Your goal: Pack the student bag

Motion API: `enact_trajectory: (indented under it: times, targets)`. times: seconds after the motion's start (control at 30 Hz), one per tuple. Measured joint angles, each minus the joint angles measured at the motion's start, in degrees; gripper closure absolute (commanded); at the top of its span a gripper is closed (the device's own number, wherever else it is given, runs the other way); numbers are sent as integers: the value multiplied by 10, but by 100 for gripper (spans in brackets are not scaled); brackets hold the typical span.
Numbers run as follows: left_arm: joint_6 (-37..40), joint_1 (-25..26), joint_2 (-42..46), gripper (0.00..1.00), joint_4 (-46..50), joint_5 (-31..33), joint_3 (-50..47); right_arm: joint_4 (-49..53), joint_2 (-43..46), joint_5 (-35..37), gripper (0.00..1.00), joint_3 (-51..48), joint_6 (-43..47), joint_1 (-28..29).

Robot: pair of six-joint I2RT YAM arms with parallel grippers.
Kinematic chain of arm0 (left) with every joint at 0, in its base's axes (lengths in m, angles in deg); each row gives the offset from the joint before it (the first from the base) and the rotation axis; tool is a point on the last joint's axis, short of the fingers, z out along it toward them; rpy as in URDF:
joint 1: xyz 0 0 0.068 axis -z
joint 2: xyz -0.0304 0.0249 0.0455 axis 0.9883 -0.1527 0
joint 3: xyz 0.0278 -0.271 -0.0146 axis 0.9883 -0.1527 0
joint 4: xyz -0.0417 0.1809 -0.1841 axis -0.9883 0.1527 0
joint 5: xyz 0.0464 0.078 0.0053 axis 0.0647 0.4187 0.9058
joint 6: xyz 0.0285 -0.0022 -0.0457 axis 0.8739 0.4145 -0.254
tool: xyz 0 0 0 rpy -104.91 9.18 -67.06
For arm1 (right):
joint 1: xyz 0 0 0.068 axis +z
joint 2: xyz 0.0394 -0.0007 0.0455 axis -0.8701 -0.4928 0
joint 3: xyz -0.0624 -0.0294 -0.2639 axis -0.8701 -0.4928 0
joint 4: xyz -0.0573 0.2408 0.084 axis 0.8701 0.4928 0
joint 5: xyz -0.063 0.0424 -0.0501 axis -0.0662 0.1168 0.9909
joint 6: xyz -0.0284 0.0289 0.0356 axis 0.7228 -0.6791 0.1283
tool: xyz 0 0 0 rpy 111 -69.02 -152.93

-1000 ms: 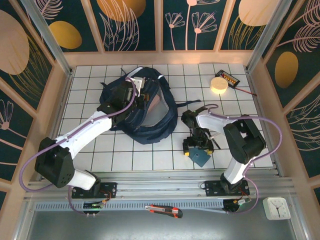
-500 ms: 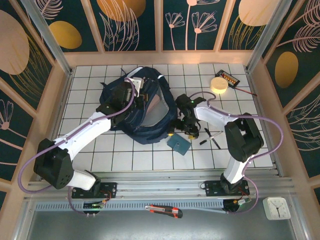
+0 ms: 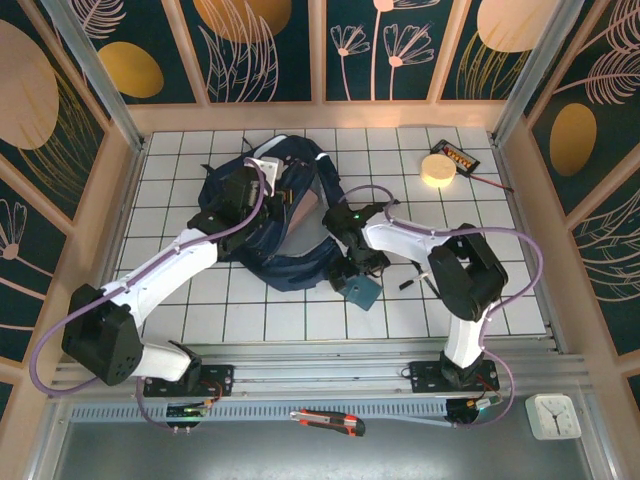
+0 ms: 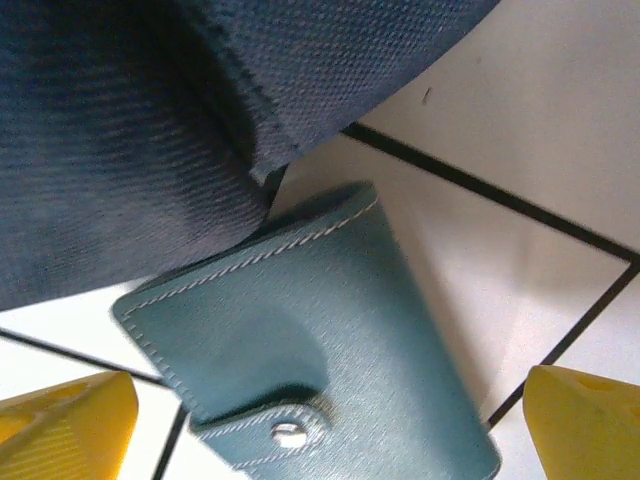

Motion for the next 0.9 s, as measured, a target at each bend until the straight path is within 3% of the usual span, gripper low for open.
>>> enact_trajectory:
  times: [0.3, 0.43, 0.53, 0.6, 0.73, 0.9]
  targets:
    - [0, 0, 9, 100, 4, 7, -8, -20, -22, -11, 4, -5, 35, -3]
    - [0, 0, 9, 100, 4, 7, -8, -26, -23, -44, 20, -7, 26, -11]
    - [0, 0, 9, 100, 4, 7, -8, -39, -12, -72, 48, -21, 17, -22]
    - [0, 0, 9, 100, 4, 7, -8, -42, 4, -83, 61, -31, 10, -33]
    - [0, 0, 9, 100, 4, 7, -9, -63, 33, -106, 75, -48, -9, -67]
    - [0, 0, 9, 100, 3, 7, -9, -91, 52, -125, 75, -56, -28, -107]
